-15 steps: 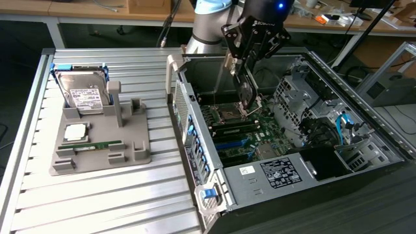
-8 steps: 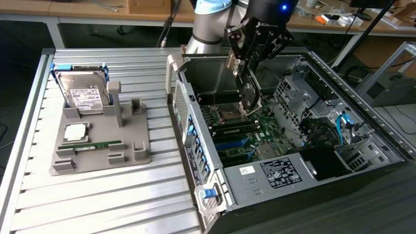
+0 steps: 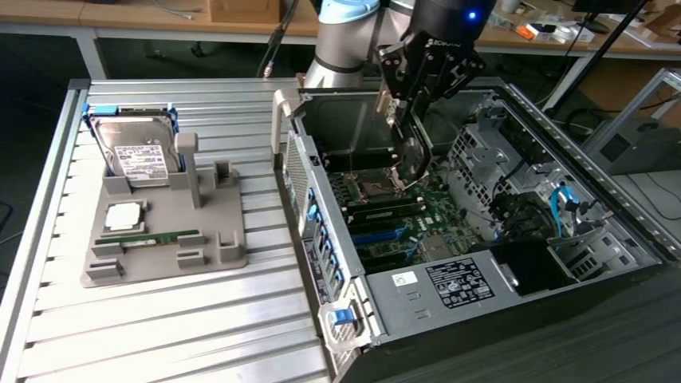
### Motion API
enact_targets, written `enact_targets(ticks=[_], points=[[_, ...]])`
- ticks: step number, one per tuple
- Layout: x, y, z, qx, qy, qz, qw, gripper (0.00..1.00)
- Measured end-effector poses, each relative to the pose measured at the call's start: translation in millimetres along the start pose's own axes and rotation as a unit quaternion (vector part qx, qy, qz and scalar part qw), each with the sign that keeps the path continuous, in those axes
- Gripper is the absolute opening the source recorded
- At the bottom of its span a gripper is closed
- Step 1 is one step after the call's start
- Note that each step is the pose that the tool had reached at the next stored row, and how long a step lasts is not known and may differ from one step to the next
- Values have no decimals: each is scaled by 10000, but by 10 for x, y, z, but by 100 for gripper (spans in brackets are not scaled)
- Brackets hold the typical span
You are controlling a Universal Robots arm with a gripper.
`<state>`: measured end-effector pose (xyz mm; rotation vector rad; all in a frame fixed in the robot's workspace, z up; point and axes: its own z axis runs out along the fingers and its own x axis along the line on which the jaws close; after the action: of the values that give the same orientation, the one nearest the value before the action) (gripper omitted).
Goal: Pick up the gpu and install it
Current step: 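Pick up the gpu and move the gpu toward the slot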
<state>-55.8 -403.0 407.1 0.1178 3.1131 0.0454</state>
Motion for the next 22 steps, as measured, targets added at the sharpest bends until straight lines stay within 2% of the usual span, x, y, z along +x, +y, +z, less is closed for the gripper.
enact_targets(ticks=[22], points=[[-288,14,84,7,0,0,10000,27]])
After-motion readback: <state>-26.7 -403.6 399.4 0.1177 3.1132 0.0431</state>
